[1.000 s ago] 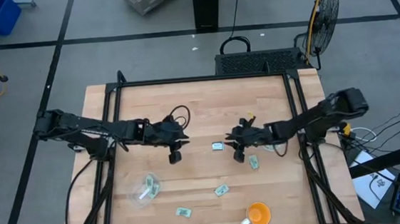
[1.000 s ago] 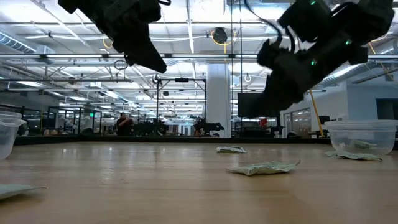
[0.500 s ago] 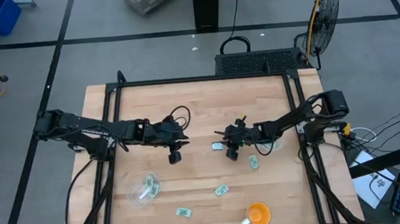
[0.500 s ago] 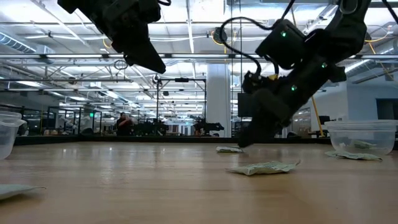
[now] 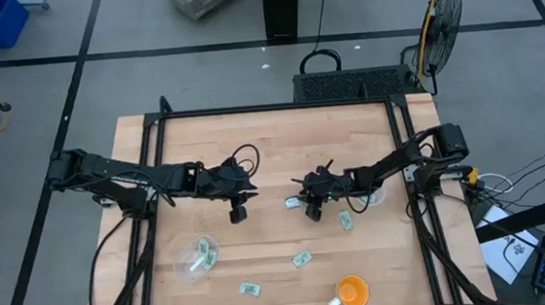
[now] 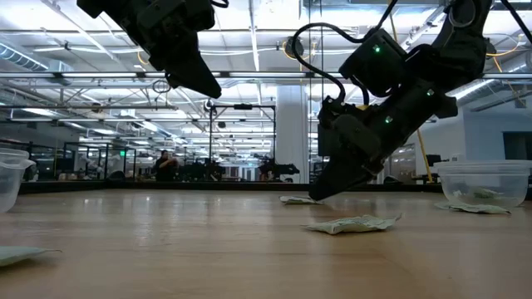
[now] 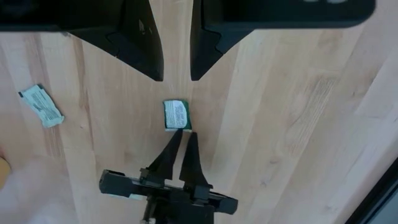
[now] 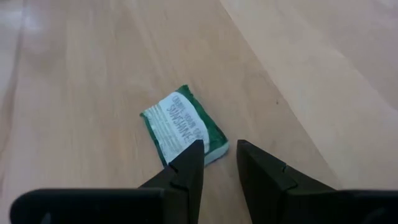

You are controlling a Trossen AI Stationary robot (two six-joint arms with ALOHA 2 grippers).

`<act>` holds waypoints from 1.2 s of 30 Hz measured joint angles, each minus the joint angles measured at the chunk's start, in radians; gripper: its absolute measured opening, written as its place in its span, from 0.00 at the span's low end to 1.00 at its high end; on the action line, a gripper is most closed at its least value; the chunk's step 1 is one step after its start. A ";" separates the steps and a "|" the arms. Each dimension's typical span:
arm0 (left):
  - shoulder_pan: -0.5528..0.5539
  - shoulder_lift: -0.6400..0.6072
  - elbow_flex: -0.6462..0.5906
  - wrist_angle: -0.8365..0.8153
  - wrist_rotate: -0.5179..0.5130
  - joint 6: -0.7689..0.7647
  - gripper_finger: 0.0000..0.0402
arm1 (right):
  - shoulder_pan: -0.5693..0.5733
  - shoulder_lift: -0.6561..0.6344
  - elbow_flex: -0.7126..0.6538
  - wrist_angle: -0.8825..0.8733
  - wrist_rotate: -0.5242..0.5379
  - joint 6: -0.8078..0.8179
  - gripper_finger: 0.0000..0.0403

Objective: Pick and place Stevia / Truvia into bins
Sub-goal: Put the green truvia packet into the circle transparent container

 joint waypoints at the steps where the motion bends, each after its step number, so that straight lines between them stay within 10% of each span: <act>1: 0.000 0.000 0.000 -0.001 0.001 0.000 0.21 | -0.002 0.001 0.000 -0.003 -0.009 0.000 0.22; 26: 0.000 0.000 0.000 -0.003 0.002 0.000 0.21 | -0.016 0.004 -0.002 0.024 -0.080 -0.049 0.21; 36: 0.000 0.000 0.000 -0.003 0.001 0.000 0.21 | -0.016 0.004 -0.002 0.017 -0.049 -0.061 0.01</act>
